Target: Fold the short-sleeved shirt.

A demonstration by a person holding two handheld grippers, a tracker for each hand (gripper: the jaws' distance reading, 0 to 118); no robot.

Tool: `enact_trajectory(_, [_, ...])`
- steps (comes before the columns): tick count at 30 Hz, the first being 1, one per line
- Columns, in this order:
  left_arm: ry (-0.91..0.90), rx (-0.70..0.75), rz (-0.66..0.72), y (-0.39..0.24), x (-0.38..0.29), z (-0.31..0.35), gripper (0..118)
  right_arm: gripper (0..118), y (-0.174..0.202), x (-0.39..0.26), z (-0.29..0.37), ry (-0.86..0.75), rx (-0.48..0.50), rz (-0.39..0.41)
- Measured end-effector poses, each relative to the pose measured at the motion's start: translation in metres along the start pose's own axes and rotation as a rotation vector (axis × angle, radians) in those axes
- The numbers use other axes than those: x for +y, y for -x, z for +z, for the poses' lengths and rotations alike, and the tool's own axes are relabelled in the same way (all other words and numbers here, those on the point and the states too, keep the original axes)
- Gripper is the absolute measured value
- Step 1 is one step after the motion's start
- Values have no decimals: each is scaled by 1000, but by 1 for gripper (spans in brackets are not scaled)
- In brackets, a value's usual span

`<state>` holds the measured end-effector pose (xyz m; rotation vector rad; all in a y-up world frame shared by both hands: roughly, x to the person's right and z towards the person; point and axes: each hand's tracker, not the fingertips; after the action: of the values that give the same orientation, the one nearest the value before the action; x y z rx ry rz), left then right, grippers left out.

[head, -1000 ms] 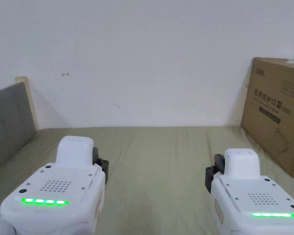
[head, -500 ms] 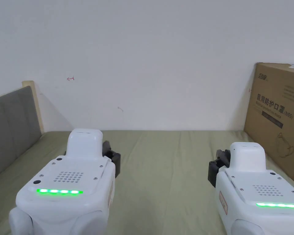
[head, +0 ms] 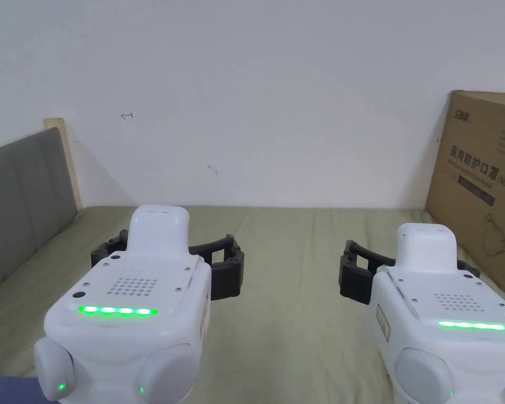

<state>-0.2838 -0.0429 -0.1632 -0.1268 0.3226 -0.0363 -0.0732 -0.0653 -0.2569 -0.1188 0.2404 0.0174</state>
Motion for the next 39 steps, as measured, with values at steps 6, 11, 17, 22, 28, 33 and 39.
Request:
enact_trajectory(6, [15,-24,-24,-2,-4,0,105,93,1,-3,-1,3,3,9])
enact_trajectory(11, [5,-1,-29,-2,-6,0,105,93,1,-3,-3,9,3,8])
enact_trajectory(17, [63,74,0,-1,-4,-6,105,93,1,-8,-6,26,-3,8])
enact_trajectory(22, [69,88,-19,-2,-8,-5,105,93,2,-11,-7,36,-1,15])
enact_trajectory(28, [55,53,11,1,-8,-3,105,93,3,-13,-6,37,5,19])
enact_trajectory(33, [42,30,-12,-2,-10,-2,105,93,1,-14,-6,58,21,-5])
enact_trajectory(39, [32,10,-39,-7,-13,-2,104,93,3,-16,-4,54,21,12])
